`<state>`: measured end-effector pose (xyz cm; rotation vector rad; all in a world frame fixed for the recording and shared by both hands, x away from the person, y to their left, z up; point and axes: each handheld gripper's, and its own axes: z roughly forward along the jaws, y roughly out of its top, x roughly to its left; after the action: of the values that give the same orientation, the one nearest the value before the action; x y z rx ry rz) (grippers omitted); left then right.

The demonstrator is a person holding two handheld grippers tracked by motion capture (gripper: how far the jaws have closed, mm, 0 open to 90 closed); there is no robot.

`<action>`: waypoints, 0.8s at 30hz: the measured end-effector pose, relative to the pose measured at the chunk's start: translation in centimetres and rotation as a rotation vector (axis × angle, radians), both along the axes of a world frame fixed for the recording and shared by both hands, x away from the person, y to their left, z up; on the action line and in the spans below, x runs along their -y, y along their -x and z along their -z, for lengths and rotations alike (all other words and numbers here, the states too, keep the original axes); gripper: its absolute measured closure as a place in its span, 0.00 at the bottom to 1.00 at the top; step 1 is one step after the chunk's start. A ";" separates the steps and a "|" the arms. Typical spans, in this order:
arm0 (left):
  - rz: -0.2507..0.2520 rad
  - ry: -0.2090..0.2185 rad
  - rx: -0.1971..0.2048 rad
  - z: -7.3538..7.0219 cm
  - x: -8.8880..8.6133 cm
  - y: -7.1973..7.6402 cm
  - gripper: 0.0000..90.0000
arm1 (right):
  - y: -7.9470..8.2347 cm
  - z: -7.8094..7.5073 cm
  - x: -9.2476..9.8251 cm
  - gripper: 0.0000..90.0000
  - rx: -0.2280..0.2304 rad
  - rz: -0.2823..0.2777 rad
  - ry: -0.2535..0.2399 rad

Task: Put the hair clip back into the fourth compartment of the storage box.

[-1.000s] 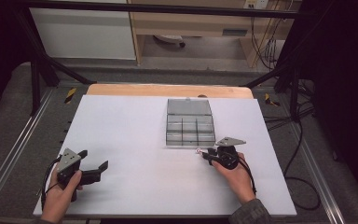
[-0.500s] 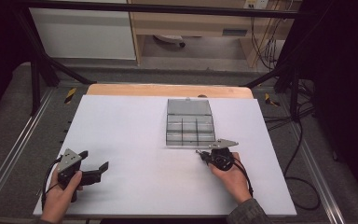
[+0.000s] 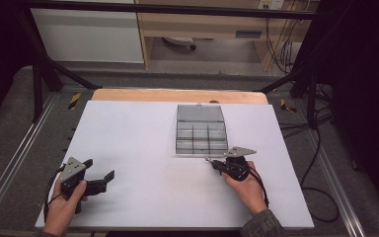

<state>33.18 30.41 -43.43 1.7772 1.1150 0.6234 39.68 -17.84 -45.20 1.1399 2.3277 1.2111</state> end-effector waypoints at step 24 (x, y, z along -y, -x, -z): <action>-0.006 0.017 0.017 -0.5 -0.7 0.8 0.07 | 0.5 -0.8 -0.6 0.96 0.029 -0.031 -0.054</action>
<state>32.41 31.14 -42.94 1.7514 1.1118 0.6294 39.13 -17.24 -44.42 1.0993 2.3129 1.2997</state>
